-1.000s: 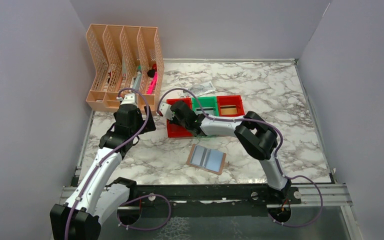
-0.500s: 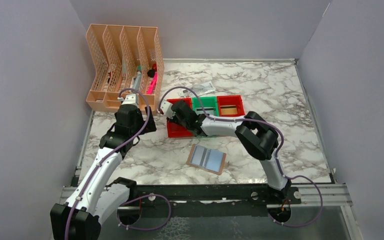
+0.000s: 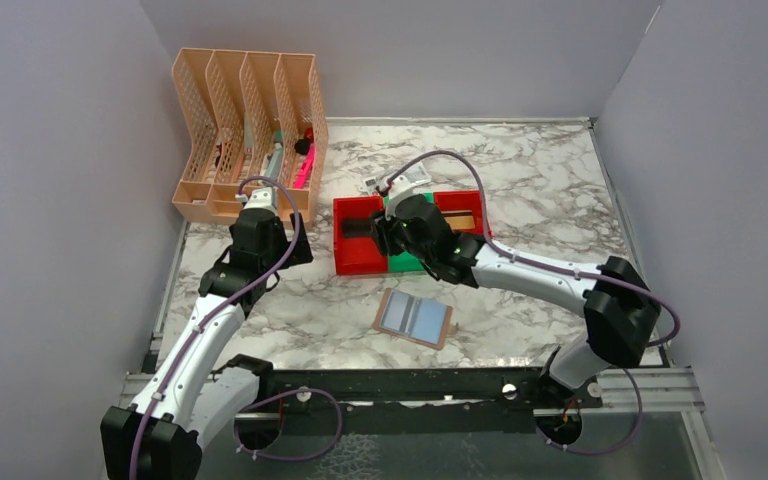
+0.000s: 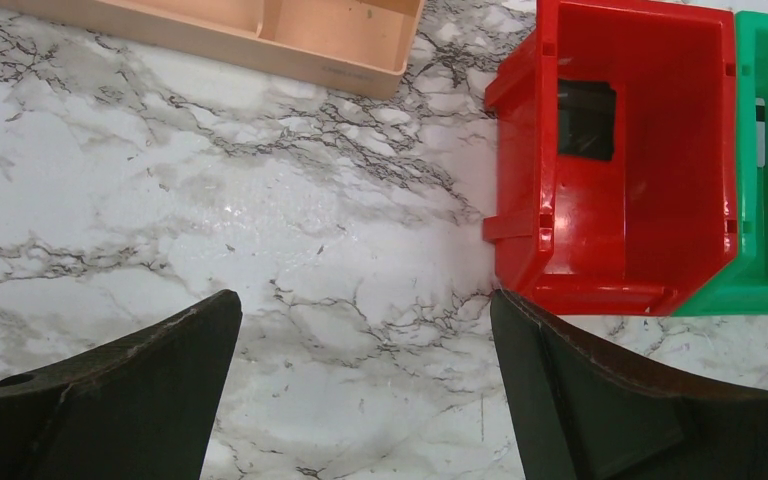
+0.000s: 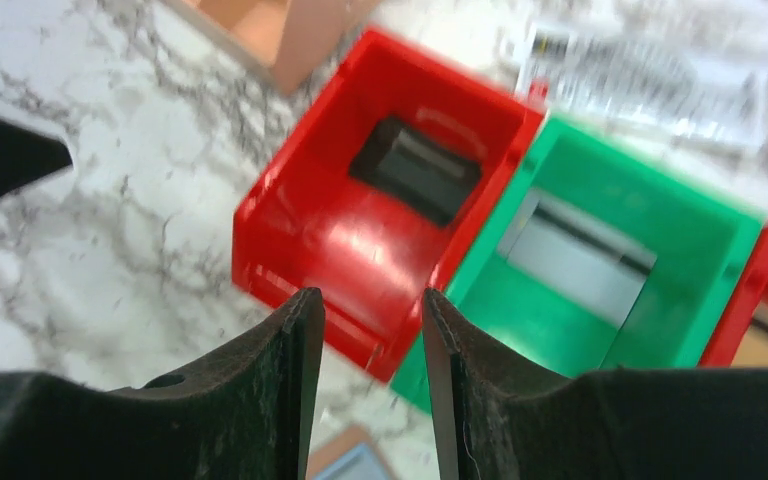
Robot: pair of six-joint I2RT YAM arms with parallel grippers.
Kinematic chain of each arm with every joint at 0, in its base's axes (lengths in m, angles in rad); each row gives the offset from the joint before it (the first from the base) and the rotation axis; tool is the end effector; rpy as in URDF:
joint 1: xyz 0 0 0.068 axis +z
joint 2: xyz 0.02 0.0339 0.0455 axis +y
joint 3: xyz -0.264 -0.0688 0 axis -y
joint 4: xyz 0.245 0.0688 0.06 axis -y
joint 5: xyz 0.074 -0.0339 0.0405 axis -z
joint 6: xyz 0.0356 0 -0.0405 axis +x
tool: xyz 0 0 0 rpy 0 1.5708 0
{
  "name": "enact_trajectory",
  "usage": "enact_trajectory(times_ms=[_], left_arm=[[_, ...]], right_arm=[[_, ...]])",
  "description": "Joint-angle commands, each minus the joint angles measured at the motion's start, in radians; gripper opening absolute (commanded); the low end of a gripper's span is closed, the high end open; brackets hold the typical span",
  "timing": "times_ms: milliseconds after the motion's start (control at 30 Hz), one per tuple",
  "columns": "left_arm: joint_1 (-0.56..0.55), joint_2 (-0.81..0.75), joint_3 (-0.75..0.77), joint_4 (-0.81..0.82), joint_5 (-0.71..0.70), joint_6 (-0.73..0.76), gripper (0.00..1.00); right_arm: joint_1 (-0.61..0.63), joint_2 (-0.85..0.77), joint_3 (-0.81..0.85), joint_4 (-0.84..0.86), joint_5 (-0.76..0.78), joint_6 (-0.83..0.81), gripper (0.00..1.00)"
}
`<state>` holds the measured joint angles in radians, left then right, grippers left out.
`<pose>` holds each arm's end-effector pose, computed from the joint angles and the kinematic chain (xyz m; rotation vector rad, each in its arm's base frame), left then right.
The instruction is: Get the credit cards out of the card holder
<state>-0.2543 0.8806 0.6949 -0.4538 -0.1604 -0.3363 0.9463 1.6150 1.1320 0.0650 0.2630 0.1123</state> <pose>0.1866 -0.0426 0.2657 -0.1792 2.1977 -0.1528 0.2271 0.2993 0.2726 -0.6500 1.8899 0.4262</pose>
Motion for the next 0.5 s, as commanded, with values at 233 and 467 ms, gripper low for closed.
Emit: enact_trajectory(times_ms=[233,467], left_arm=[[0.006,0.005,-0.006,0.025,0.017,0.000,0.99],[0.006,0.012,-0.007,0.026,0.026,0.001,0.99]], right_arm=[[0.021,-0.178,-0.319,-0.217,-0.087,0.577,0.47],[0.023,-0.171,-0.383,-0.181,-0.154,0.620,0.47]])
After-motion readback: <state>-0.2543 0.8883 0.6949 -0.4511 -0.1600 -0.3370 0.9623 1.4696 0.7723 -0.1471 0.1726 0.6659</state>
